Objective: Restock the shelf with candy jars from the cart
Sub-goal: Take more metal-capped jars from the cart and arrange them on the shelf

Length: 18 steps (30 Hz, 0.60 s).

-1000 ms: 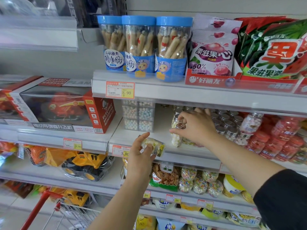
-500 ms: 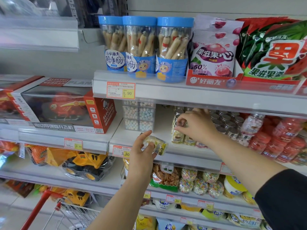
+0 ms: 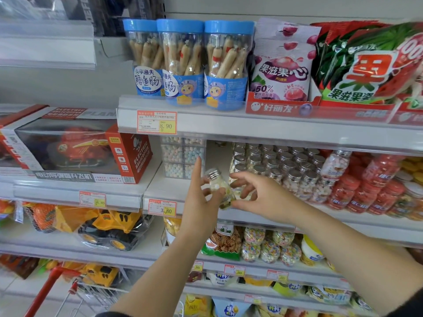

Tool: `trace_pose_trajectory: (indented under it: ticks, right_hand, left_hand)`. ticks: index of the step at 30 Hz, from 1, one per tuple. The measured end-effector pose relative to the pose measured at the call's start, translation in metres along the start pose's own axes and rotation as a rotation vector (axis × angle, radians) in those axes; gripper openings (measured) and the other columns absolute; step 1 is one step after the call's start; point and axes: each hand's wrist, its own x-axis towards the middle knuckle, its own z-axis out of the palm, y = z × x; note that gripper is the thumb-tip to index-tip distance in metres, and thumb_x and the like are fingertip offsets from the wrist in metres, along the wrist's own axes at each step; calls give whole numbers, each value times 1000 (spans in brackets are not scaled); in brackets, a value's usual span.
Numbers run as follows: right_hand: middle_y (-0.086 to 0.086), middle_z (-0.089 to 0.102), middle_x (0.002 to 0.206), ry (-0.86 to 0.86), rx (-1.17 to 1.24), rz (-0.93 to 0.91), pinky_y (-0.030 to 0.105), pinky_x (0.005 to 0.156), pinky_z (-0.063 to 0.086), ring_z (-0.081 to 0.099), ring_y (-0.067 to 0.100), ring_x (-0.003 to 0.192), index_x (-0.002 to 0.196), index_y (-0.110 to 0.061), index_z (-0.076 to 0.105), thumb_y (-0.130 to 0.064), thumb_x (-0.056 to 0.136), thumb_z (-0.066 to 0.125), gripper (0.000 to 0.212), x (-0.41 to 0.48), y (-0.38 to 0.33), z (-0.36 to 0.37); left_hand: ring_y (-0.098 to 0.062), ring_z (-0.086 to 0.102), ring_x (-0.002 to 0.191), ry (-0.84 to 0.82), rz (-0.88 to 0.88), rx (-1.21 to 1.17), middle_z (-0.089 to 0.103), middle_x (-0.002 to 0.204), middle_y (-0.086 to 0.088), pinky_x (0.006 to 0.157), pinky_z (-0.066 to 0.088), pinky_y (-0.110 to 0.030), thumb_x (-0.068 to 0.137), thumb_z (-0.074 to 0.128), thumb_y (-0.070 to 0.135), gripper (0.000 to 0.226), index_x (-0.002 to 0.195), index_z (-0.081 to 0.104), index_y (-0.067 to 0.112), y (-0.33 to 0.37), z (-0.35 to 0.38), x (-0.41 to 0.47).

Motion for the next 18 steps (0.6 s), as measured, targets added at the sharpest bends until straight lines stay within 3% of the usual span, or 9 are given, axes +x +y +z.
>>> trace_pose_trajectory:
  ticks: [5,8,11,15,18]
  right_hand:
    - [-19,67,89,146,80,8,21,70,50,63,-1,77,102,-44,56,-34,82,78,32,-1,3,-10]
    - [-13,71,92,214,134,59,28,72,53,65,3,79,106,-34,62,-37,79,80,32,1,10,-28]
    - [-16,68,99,325,101,99,23,73,47,64,3,88,108,-28,61,-32,83,77,30,6,17,-44]
    - [-7,67,113,393,6,171,33,91,48,62,13,101,120,-19,62,-34,88,72,37,18,31,-49]
    - [-7,67,111,422,12,177,32,89,47,63,14,100,119,-17,62,-31,90,70,33,28,38,-48]
  left_hand:
    - [10,56,99,-118,133,145,56,111,23,74,52,-12,95,63,6,64,146,40,36,12,19,12]
    - [8,57,104,-134,153,143,60,115,20,78,49,-8,96,62,11,51,140,47,34,16,20,25]
    - [1,58,107,-63,147,289,59,123,12,80,48,-8,97,61,19,45,140,49,29,6,18,50]
    - [-17,59,108,-92,39,578,55,129,-2,85,51,-32,92,68,34,54,140,47,20,-16,25,77]
    - [-21,59,107,-119,9,670,52,131,-1,88,54,-42,89,71,41,60,140,45,25,-26,35,85]
